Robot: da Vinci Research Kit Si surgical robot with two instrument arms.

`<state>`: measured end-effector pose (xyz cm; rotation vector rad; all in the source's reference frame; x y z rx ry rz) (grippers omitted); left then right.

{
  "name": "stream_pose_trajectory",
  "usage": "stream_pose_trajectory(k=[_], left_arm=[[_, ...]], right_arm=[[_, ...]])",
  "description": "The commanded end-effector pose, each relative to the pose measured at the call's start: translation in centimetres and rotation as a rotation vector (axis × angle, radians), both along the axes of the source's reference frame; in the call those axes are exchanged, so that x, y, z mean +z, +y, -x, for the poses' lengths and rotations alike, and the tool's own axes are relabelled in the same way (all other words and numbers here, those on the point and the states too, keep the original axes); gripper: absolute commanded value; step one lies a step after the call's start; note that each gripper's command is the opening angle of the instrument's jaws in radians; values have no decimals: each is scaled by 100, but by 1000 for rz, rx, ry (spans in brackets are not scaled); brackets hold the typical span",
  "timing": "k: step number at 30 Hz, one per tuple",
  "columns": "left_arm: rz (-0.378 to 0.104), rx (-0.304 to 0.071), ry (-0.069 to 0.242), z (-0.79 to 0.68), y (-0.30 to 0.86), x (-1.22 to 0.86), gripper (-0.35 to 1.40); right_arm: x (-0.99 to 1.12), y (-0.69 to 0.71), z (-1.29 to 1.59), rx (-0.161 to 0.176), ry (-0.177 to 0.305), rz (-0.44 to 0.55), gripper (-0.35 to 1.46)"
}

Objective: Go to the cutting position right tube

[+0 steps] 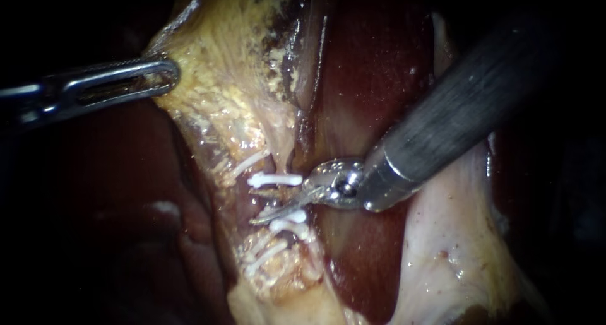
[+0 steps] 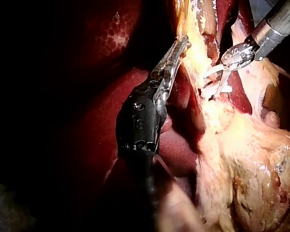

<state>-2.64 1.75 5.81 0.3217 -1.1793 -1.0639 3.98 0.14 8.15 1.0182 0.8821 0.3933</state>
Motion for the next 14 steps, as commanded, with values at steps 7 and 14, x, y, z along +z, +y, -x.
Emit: stream_pose_trajectory(k=[7,14], left_arm=[[0,0,0,0,0,0,-35],[0,-1,0,1,0,0,-35]], right_arm=[[0,0,1,0,-5,-9,114],[0,-1,2,-1,-7,-14,112]])
